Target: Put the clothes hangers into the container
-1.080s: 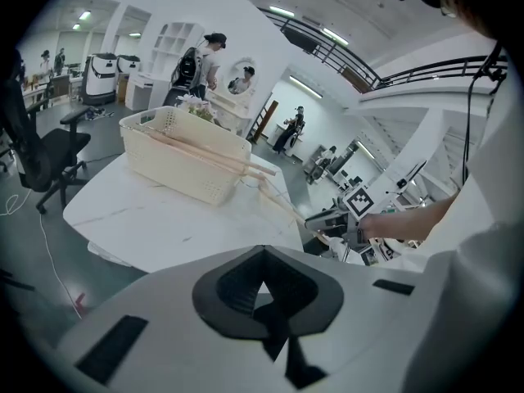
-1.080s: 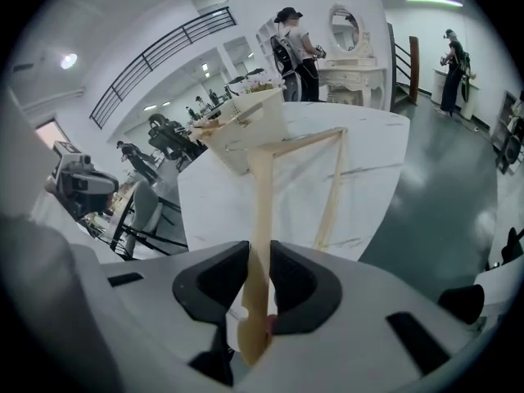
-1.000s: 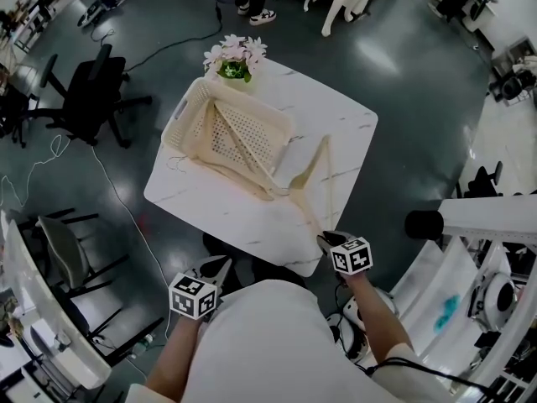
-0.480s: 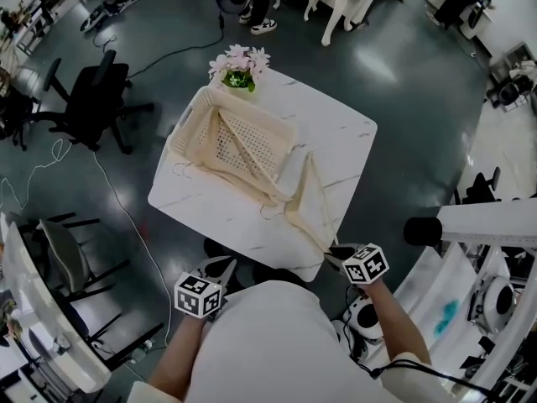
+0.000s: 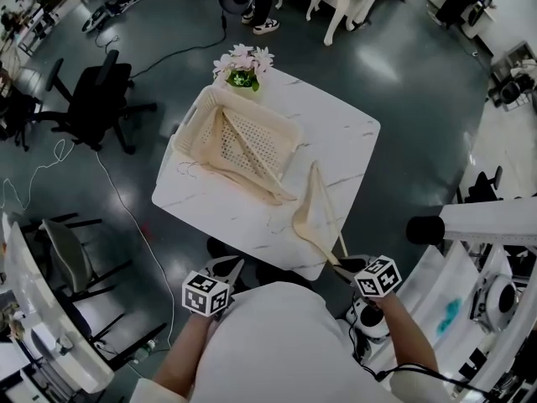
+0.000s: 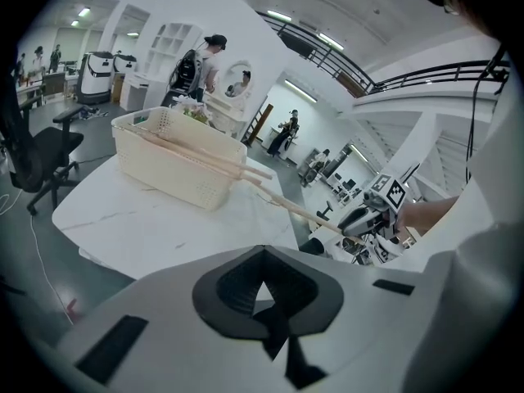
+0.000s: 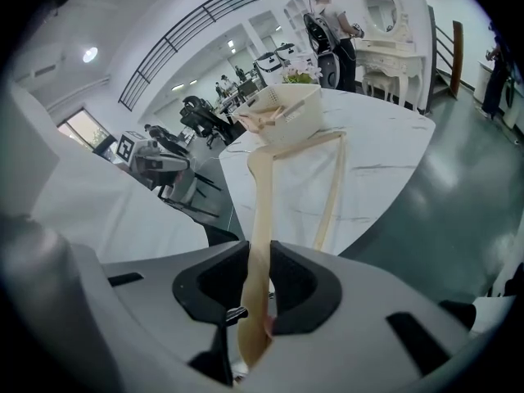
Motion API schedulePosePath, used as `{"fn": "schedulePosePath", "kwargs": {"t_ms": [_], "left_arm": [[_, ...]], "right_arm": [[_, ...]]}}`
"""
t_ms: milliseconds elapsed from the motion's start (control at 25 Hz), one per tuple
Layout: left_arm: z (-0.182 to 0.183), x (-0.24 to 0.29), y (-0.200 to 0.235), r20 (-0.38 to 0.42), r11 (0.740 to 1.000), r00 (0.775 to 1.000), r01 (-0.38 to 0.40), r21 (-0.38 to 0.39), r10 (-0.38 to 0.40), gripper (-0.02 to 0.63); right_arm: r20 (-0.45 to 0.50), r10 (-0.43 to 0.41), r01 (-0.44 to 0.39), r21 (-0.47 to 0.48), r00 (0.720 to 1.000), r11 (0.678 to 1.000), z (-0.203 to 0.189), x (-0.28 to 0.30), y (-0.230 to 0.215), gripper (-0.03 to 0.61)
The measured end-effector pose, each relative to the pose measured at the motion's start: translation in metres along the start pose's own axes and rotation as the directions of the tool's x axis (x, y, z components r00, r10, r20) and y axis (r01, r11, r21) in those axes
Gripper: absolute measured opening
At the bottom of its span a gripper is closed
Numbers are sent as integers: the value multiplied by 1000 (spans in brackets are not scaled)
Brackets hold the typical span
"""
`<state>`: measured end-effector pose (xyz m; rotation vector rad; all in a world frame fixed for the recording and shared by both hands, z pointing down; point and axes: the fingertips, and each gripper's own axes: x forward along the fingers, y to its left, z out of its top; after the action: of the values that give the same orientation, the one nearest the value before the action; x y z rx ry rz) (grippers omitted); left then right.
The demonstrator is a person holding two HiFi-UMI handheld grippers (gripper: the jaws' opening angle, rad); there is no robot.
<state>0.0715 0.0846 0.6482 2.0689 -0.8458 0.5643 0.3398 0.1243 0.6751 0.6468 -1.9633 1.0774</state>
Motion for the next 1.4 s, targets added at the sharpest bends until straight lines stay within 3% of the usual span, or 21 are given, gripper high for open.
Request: {"fn": "schedulePosePath", "kwargs": {"t_ms": [400,800,1040,1400], "left_arm": [[7,11,-6,-25,998,998,55,44,-53,8],[27,-3,4,-16,993,997,73,93,-72,8],[38,-22,23,26,995,998,48,90,-51,8],[40,-63,74,102,999,994,-41,13,39,8]], "right_arm": [[89,-4,8,-40,996,999,14,-34,30,92],[169,-5,21,-96,986,995,72,-46,50,92],[176,23,7,-168,984,986,122,-34,63,91],[126,83,-49,-255,989,966,196,13,81,92]]}}
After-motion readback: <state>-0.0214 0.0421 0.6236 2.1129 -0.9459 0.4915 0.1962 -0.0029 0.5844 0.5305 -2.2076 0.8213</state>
